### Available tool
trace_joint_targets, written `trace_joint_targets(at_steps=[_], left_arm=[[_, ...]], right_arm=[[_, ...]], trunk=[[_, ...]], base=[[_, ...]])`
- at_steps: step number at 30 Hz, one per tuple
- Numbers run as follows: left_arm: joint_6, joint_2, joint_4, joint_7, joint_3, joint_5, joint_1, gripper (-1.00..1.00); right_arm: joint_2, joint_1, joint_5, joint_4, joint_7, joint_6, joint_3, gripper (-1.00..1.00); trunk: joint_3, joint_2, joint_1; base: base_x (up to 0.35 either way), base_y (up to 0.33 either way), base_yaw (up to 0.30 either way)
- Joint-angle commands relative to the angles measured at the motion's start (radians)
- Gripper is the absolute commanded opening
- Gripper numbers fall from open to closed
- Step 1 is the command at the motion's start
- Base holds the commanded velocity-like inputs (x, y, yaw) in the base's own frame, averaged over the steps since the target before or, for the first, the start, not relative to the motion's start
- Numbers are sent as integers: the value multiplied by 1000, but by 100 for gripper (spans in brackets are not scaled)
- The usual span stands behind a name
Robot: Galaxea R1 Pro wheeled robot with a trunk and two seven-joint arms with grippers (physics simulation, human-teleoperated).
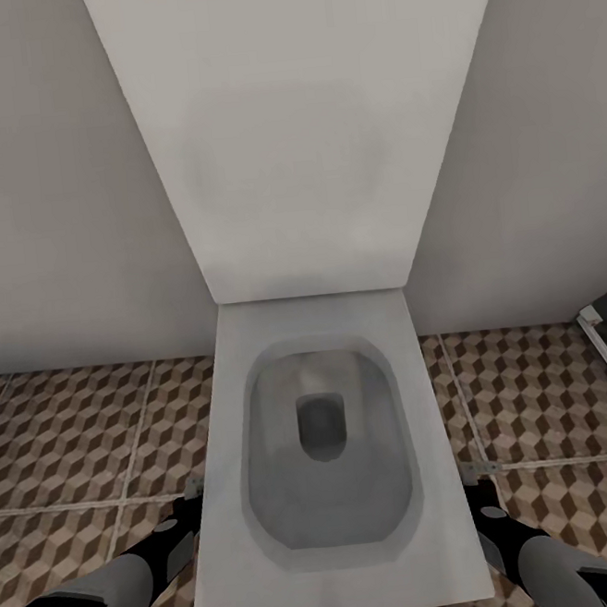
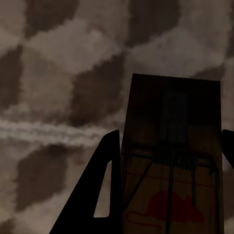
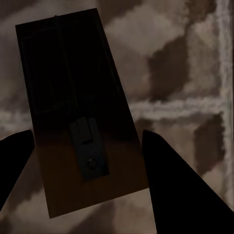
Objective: Take the four mousetraps from the cabinet in the bathroom and place them on the bathroom floor. Make sure all four end up on the same floor surface, and ensure that at least two of them are either under or directly next to the same bathroom sink.
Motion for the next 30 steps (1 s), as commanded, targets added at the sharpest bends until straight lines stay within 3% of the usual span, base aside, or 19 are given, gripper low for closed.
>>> trace_joint_targets(at_steps=[1, 16, 30], left_arm=[[-3, 0, 1, -2, -8, 8, -1, -100], [-3, 0, 1, -2, -8, 9, -1, -100], [-2, 0, 1, -2, -7, 10, -1, -100]], right_arm=[[0, 0, 9, 1, -3, -5, -8, -100], [0, 0, 3, 1, -54, -32, -6, -100], [1, 0, 10, 3, -51, -33, -5, -100]], trunk=[[-1, 0, 0], [-1, 0, 0], [-1, 0, 0]], base=[[0, 0, 0], [0, 0, 0], [0, 0, 0]])
